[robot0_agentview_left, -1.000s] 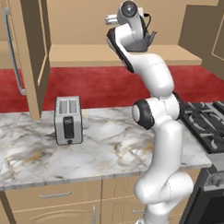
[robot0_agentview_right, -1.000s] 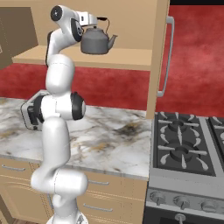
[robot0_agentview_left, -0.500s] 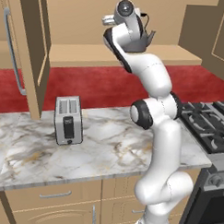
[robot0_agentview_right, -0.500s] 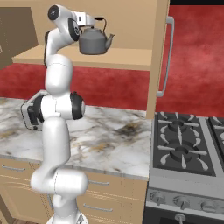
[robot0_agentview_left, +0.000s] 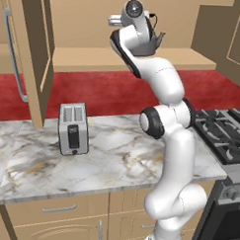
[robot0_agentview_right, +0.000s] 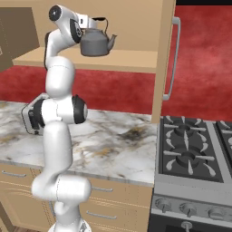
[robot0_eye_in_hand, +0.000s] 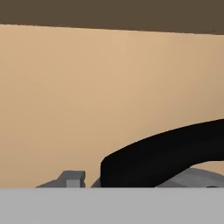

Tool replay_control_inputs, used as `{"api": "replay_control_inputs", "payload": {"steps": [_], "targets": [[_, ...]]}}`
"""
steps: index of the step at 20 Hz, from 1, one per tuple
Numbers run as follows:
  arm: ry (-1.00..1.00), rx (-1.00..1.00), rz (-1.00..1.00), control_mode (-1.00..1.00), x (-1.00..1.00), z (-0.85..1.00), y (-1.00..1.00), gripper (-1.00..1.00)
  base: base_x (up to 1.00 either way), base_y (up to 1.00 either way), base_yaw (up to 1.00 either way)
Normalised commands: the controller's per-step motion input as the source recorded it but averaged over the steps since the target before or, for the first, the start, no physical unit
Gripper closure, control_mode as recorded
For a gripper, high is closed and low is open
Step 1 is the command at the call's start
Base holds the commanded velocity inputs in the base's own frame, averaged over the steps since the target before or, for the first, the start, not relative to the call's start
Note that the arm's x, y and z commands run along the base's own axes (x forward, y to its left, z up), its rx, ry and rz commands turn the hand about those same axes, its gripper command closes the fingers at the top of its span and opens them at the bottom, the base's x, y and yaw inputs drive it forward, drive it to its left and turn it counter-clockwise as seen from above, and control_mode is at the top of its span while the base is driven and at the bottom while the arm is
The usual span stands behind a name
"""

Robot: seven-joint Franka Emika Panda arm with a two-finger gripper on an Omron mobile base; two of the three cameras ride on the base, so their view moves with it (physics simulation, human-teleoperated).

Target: Open the cabinet, pick the kettle from the cabinet, and place it in the sink.

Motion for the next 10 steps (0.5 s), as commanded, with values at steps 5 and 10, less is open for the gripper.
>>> {"api": "replay_control_inputs", "payload": {"steps": [5, 10], "targets": [[-0.16, 0.18, 0.04, -1.0, -0.06, -0.1, 0.0, 1.0, 0.0, 0.0, 0.0], [-0.24, 0.13, 0.05, -1.0, -0.25, -0.09, 0.0, 1.0, 0.0, 0.0, 0.0]]}}
